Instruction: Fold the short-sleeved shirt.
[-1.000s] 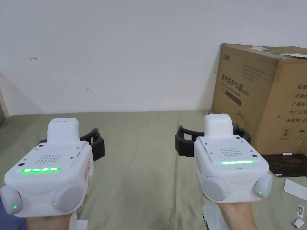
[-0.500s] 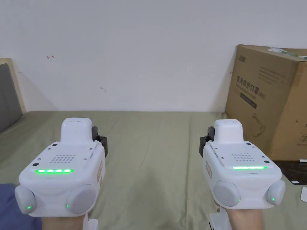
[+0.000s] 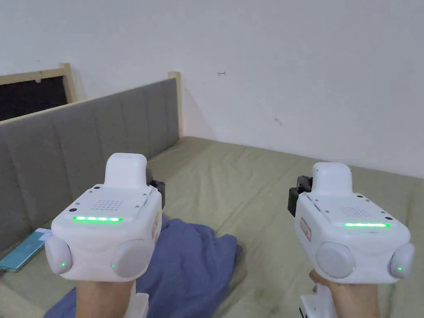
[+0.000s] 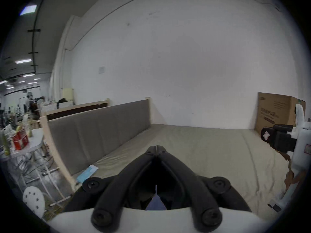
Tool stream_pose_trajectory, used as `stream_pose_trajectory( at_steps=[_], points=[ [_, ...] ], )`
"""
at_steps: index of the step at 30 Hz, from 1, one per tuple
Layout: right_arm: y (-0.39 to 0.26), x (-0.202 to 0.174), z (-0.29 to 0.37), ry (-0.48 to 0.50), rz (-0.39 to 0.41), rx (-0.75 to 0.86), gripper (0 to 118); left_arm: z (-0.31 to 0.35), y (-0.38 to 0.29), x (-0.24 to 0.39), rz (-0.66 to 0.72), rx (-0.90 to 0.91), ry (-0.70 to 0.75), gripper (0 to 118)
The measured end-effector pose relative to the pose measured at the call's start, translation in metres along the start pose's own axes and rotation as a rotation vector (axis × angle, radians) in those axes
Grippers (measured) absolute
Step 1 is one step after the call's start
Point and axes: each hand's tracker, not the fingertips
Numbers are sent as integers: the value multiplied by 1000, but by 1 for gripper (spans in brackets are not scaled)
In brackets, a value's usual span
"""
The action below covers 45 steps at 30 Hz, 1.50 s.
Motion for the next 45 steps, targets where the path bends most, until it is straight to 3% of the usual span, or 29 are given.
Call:
stream_pose_trajectory(
  at_steps=[6, 13, 14, 15, 16, 17, 23, 26, 28, 30, 31, 33, 34, 35, 41, 45],
  points=[
    [-9, -41, -14, 67, 14, -30, 0, -7, -15, -34, -8, -77, 68, 0],
    [-24, -37, -29, 67, 13, -100, 0, -98, -71, -27, 29, -446, -23, 0],
    [-27, -34, -30, 57, 11, -111, 0, -110, -85, -22, 30, -500, -58, 6],
    [-29, -32, -32, 54, 10, -120, 0, -120, -95, -18, 54, -531, -86, 29],
    [-33, -28, -37, 48, 10, -130, 0, -132, -108, -15, 55, -569, -96, 65],
    [-36, -25, -41, 37, 13, -144, 0, -142, -119, -9, 62, -627, -117, 92],
    [-60, -11, -67, 3, 5, -230, 0, -189, -173, 23, 32, -764, -163, 105],
    [-74, -5, -78, -3, 5, -275, 0, -215, -207, 34, 44, -894, -169, 104],
    [-81, -2, -83, -7, 5, -296, 0, -224, -227, 38, 27, -960, -170, 98],
    [-88, 2, -86, -10, 2, -318, 0, -219, -230, 43, -21, -912, -155, 88],
    [-90, 5, -88, -11, -7, -335, 0, -219, -224, 44, -14, -924, -143, 72],
    [-96, 10, -90, -11, -30, -352, 0, -219, -218, 43, -15, -888, -101, 10],
    [-98, 12, -91, -16, -46, -363, 0, -217, -213, 42, -16, -882, -84, 3],
    [-99, 15, -91, -18, -63, -372, 0, -220, -214, 41, -44, -882, -26, 3],
    [-95, 29, -78, -32, -79, -360, 0, -222, -200, 23, 133, -935, -92, 3],
    [-86, 45, -63, -49, -124, -336, 0, -210, -173, 20, 123, -869, -151, 3]
  ],
)
